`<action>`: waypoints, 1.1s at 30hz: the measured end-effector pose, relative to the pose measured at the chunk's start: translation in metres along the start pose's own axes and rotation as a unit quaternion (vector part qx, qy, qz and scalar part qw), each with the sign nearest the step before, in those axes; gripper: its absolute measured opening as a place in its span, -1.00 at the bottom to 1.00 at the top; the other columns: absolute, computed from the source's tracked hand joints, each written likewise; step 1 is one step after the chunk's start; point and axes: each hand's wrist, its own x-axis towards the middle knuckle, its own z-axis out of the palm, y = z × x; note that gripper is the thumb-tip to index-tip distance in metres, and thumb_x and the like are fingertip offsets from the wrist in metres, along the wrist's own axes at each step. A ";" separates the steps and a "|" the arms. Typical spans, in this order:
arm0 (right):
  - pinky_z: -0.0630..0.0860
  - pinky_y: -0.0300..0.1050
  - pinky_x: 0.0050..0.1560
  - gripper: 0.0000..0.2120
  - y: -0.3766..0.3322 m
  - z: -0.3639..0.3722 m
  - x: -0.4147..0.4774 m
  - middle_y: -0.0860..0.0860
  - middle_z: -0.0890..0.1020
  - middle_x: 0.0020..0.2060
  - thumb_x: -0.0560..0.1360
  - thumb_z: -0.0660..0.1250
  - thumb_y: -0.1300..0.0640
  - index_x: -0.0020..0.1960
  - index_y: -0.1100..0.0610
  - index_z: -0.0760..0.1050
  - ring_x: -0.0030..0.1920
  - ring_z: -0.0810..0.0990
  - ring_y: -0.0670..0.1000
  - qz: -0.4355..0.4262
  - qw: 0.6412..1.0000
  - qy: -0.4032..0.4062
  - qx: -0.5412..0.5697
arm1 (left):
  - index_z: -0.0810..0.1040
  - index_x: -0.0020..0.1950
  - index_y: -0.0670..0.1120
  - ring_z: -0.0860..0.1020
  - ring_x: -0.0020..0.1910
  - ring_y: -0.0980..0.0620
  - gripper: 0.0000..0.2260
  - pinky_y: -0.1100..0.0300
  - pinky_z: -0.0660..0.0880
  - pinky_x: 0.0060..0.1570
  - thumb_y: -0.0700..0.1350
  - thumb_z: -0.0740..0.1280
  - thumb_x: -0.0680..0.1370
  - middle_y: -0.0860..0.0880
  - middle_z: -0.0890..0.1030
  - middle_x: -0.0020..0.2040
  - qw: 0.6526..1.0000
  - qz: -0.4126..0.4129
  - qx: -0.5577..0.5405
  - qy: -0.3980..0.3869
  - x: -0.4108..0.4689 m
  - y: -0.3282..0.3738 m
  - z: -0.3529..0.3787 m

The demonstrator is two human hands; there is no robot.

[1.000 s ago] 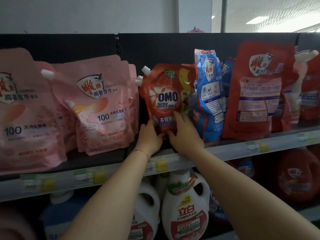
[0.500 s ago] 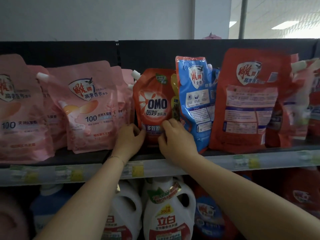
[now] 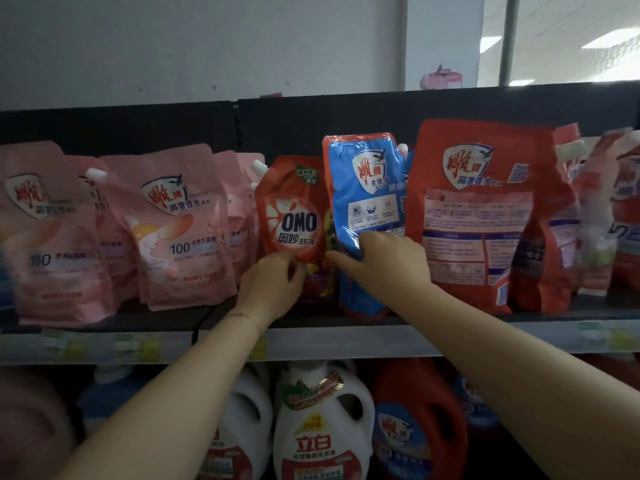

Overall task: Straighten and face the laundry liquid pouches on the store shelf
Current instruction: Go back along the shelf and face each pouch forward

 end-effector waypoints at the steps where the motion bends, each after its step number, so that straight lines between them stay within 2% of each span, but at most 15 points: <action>1: 0.28 -0.14 -0.38 -0.48 -0.004 0.001 0.004 -0.04 0.41 -0.40 0.50 0.10 -0.37 -0.28 0.08 0.28 -0.35 0.47 0.03 0.014 1.000 -0.006 -0.003 | 0.52 -0.08 -0.06 0.56 -0.14 -0.08 -0.83 0.01 0.53 -0.14 0.00 0.22 0.57 -0.04 0.60 -0.11 1.000 0.012 0.009 -0.005 -0.001 0.008 0.000; 3: 0.35 -0.10 -0.31 -0.52 -0.015 0.005 0.009 0.01 0.46 -0.30 0.57 0.03 -0.30 -0.12 0.12 0.37 -0.25 0.51 0.07 0.034 0.999 -0.023 -0.002 | 0.51 -0.03 -0.05 0.57 -0.07 -0.11 -0.86 0.00 0.52 -0.11 -0.01 0.23 0.55 -0.06 0.61 -0.06 0.999 0.034 0.013 -0.033 -0.002 0.018 0.000; 6: 0.40 -0.06 -0.24 -0.68 -0.027 0.010 0.013 0.10 0.57 -0.11 0.64 0.02 -0.04 0.06 0.14 0.43 -0.12 0.58 0.15 0.028 0.999 -0.027 -0.016 | 0.50 0.03 -0.04 0.57 0.00 -0.07 -0.88 -0.01 0.52 0.00 -0.06 0.28 0.53 -0.05 0.62 0.02 0.992 0.017 -0.073 -0.101 -0.004 0.023 0.001; 8: 0.39 -0.05 -0.25 -0.81 -0.029 0.011 0.015 0.10 0.58 -0.07 0.59 0.08 0.15 0.07 0.16 0.44 -0.11 0.59 0.16 0.030 0.999 -0.025 -0.003 | 0.50 0.10 -0.03 0.56 0.05 -0.01 -0.85 0.08 0.49 0.06 -0.07 0.27 0.55 -0.03 0.62 0.08 0.984 -0.009 -0.123 -0.125 -0.007 0.028 0.002; 10: 0.39 -0.05 -0.27 -0.84 -0.028 0.012 0.016 0.09 0.57 -0.08 0.56 0.10 0.22 0.04 0.17 0.44 -0.14 0.58 0.13 0.044 0.998 -0.020 0.028 | 0.48 0.16 -0.06 0.53 0.09 0.02 -0.83 0.19 0.41 0.04 -0.07 0.24 0.60 -0.04 0.60 0.13 0.973 -0.043 -0.174 -0.144 -0.010 0.034 0.004; 13: 0.38 -0.08 -0.30 -0.89 -0.028 0.011 0.016 0.09 0.56 -0.13 0.58 0.12 0.21 -0.01 0.19 0.42 -0.25 0.50 0.08 0.049 0.996 0.012 0.078 | 0.48 0.18 -0.11 0.50 0.20 -0.03 -0.81 0.13 0.40 0.16 -0.08 0.25 0.60 -0.08 0.58 0.18 0.940 -0.100 -0.285 -0.158 -0.009 0.044 0.008; 16: 0.34 -0.09 -0.28 -0.86 -0.029 0.007 0.018 0.11 0.55 -0.18 0.61 0.12 0.19 -0.07 0.20 0.40 -0.25 0.51 0.10 0.029 0.990 0.037 0.131 | 0.47 0.15 -0.07 0.51 0.18 -0.05 -0.68 0.06 0.44 0.19 -0.06 0.40 0.43 -0.09 0.57 0.13 0.906 -0.125 -0.378 -0.145 -0.007 0.045 0.010; 19: 0.37 -0.06 -0.25 -0.82 -0.031 0.001 0.017 0.07 0.49 -0.25 0.61 0.13 0.18 -0.17 0.16 0.34 -0.20 0.54 0.15 -0.023 0.985 0.018 0.167 | 0.40 0.24 -0.01 0.47 0.22 0.03 -0.47 0.11 0.46 0.18 -0.11 0.53 0.34 0.01 0.52 0.19 0.914 -0.105 -0.366 -0.140 -0.008 0.042 0.014; 21: 0.43 -0.01 -0.22 -0.76 -0.031 -0.003 0.014 0.04 0.47 -0.28 0.62 0.14 0.11 -0.21 0.14 0.31 -0.21 0.52 0.13 -0.051 0.980 -0.003 0.190 | 0.33 0.35 -0.02 0.43 0.27 0.12 -0.34 0.21 0.45 0.20 -0.14 0.56 0.33 0.07 0.47 0.28 0.914 -0.087 -0.376 -0.121 -0.010 0.044 0.019; 23: 0.38 -0.05 -0.31 -0.65 -0.027 -0.010 0.013 -0.01 0.44 -0.38 0.63 0.12 0.01 -0.30 0.10 0.28 -0.30 0.47 0.09 -0.057 0.973 -0.001 0.222 | 0.33 0.35 -0.03 0.44 0.21 0.20 -0.34 0.41 0.45 0.05 -0.17 0.56 0.34 0.15 0.48 0.22 0.913 -0.080 -0.387 -0.095 -0.010 0.049 0.022; 25: 0.32 -0.10 -0.40 -0.59 -0.020 -0.019 0.010 -0.03 0.38 -0.46 0.63 0.09 -0.03 -0.37 0.06 0.23 -0.39 0.45 0.07 -0.059 0.981 0.032 0.181 | 0.35 0.31 0.05 0.47 0.11 0.31 -0.38 0.48 0.46 -0.05 -0.13 0.56 0.34 0.24 0.49 0.14 0.917 -0.069 -0.388 -0.071 -0.010 0.055 0.025; 27: 0.34 -0.12 -0.37 -0.61 -0.007 -0.028 0.008 -0.04 0.36 -0.47 0.62 0.10 0.04 -0.37 0.07 0.22 -0.39 0.46 0.08 -0.036 0.995 0.052 0.073 | 0.38 0.24 0.16 0.51 0.08 0.33 -0.39 0.41 0.49 -0.04 -0.09 0.59 0.30 0.27 0.53 0.11 0.914 -0.074 -0.396 -0.055 -0.010 0.057 0.029; 29: 0.36 -0.11 -0.30 -0.71 0.007 -0.036 0.005 -0.02 0.43 -0.40 0.58 0.13 0.10 -0.31 0.08 0.27 -0.33 0.45 0.06 0.011 0.999 0.033 -0.028 | 0.41 0.17 0.23 0.56 0.07 0.30 -0.40 0.31 0.54 -0.01 -0.02 0.62 0.25 0.24 0.57 0.10 0.914 -0.096 -0.393 -0.041 -0.011 0.059 0.035; 31: 0.36 -0.10 -0.26 -0.80 0.020 -0.041 0.002 0.01 0.50 -0.30 0.58 0.14 0.10 -0.21 0.08 0.39 -0.27 0.46 0.06 0.053 0.995 0.012 -0.079 | 0.42 0.21 0.18 0.57 0.11 0.20 -0.31 0.12 0.57 0.06 0.18 0.62 0.15 0.16 0.57 0.16 0.925 -0.122 -0.358 -0.022 -0.011 0.061 0.040; 33: 0.34 -0.10 -0.23 -0.80 0.030 -0.044 -0.002 0.05 0.60 -0.18 0.58 0.16 0.07 -0.09 0.11 0.51 -0.19 0.53 0.09 0.074 0.993 0.006 -0.093 | 0.40 0.23 0.16 0.56 0.13 0.14 -0.17 0.01 0.58 0.07 0.36 0.57 0.04 0.14 0.55 0.19 0.934 -0.138 -0.330 -0.012 -0.010 0.061 0.049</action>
